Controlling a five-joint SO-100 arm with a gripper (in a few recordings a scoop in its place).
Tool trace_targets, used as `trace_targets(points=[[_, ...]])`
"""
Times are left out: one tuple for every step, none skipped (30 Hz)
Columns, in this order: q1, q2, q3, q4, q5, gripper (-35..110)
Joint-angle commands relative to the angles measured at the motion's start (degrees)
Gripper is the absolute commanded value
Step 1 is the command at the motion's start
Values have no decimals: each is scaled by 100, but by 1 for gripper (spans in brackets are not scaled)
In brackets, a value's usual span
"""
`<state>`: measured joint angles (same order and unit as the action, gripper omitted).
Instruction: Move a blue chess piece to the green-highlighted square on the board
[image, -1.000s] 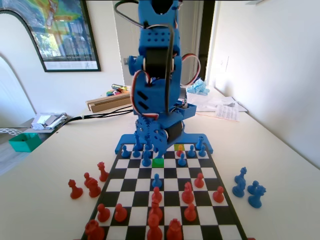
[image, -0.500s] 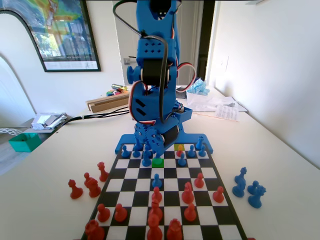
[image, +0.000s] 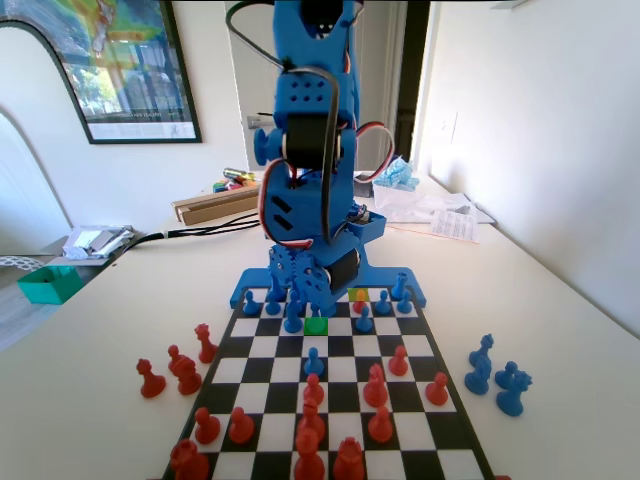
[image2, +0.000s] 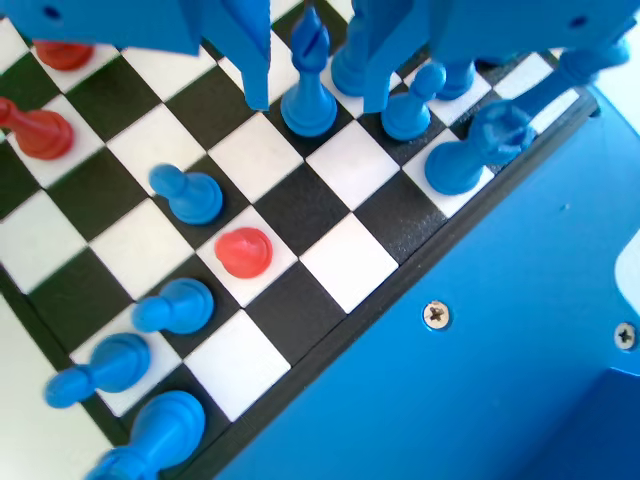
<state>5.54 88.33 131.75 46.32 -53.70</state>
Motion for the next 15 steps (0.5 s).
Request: trace_targets(points=[[0,606,-527,519,-18,15],[-44,712,-659,712,26,15],[-79,844,-791,905,53,15],[-123,984,-923,1099,79,15],[-176,1143,-1055,1301,79,15],[-220,1310,-1187,1521,79,15],[-264,1477,-1301,1731,35,15],[-308,1670,-1397,1960,-53,15],[-360,1872,-1503,2206,-158,15],[-413,2074,-1591,2470,-325,15],[-492,2276,-1661,2777,-562,14],[-554,2487,-1731,3067,-782,12],[-571,2716,-1828,3357,-993,10],[-571,2944,-1916,3639,-1248,8],[-571,3164,-2004,3841,-1477,6]])
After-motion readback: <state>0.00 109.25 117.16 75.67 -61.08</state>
